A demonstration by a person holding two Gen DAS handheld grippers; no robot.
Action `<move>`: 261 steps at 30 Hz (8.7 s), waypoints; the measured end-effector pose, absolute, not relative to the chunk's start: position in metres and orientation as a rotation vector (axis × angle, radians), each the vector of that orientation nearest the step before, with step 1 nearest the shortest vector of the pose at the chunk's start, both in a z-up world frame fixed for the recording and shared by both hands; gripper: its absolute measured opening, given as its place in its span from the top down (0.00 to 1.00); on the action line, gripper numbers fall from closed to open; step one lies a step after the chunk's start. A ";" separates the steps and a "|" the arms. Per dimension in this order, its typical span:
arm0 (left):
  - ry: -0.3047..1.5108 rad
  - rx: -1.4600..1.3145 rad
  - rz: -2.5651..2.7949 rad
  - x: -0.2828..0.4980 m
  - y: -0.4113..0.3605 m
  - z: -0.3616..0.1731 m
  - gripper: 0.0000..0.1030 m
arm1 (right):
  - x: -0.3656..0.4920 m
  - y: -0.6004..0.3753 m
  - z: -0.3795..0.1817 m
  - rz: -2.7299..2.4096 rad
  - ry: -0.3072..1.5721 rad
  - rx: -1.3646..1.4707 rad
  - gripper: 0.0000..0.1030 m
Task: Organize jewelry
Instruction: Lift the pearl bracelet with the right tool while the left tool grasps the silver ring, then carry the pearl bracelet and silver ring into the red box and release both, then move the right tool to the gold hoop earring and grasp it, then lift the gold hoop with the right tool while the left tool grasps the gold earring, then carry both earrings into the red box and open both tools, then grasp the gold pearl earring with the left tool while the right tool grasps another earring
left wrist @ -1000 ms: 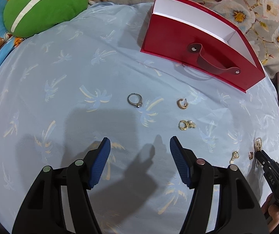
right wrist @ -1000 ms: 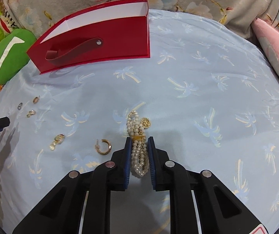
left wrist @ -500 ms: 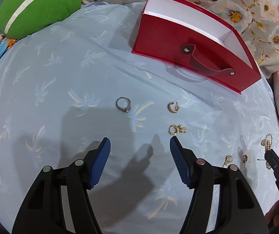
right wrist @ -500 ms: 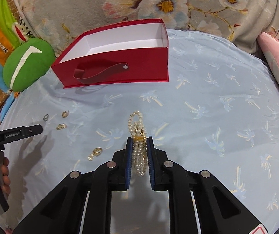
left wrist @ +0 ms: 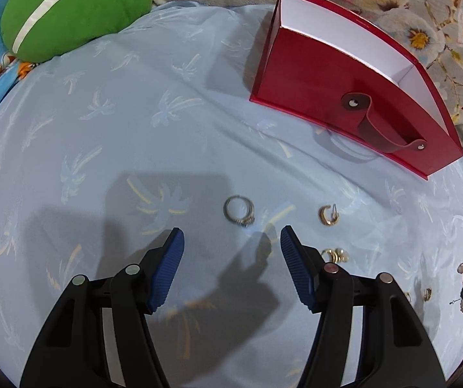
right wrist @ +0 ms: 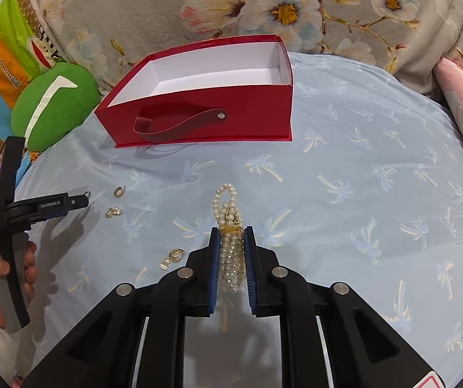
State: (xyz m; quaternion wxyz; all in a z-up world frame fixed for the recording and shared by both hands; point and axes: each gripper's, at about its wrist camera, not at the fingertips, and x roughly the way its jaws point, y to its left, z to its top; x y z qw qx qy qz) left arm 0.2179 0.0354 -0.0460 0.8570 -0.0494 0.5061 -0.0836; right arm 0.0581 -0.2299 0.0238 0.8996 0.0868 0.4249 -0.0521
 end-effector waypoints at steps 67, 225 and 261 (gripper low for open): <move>0.645 0.026 -0.372 0.314 -0.067 0.132 0.82 | 0.229 -0.238 0.165 -0.021 0.512 0.077 0.87; 0.662 -0.035 -0.404 0.239 -0.026 0.134 0.84 | 0.147 -0.238 0.156 0.003 0.517 0.103 0.96; 0.640 -0.026 -0.371 0.369 -0.069 0.134 0.30 | 0.275 -0.265 0.167 0.006 0.479 0.133 0.51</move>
